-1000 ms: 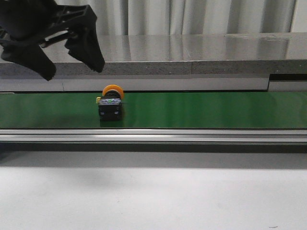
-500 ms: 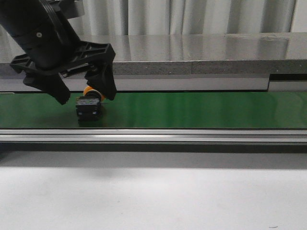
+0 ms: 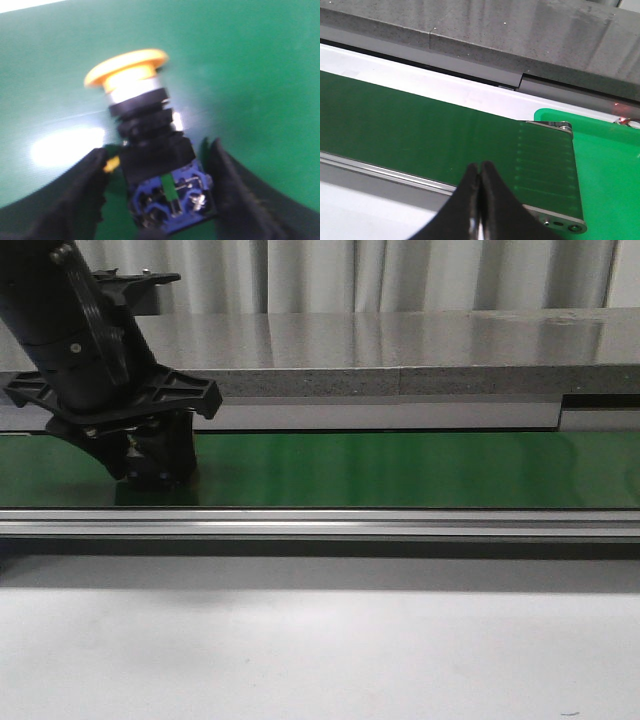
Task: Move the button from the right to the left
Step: 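Lift the button off the belt with the left gripper toward the blue tray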
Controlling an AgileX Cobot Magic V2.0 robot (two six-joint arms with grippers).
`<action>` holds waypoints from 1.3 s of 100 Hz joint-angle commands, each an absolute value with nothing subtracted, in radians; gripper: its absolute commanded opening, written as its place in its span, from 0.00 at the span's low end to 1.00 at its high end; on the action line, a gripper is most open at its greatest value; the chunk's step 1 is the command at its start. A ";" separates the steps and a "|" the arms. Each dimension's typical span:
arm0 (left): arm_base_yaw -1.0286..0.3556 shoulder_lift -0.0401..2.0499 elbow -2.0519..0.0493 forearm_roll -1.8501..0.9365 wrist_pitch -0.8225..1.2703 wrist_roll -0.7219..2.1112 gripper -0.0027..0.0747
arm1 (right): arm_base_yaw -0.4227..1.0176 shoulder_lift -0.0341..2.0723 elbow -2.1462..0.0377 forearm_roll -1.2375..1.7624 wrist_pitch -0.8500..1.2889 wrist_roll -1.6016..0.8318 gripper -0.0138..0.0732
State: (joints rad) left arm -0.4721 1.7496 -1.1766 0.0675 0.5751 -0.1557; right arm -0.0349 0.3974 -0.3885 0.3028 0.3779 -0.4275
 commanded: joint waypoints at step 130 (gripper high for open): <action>0.123 1.470 -1.083 0.230 0.555 -0.031 0.24 | -0.033 0.399 -0.415 0.314 0.299 -0.435 0.08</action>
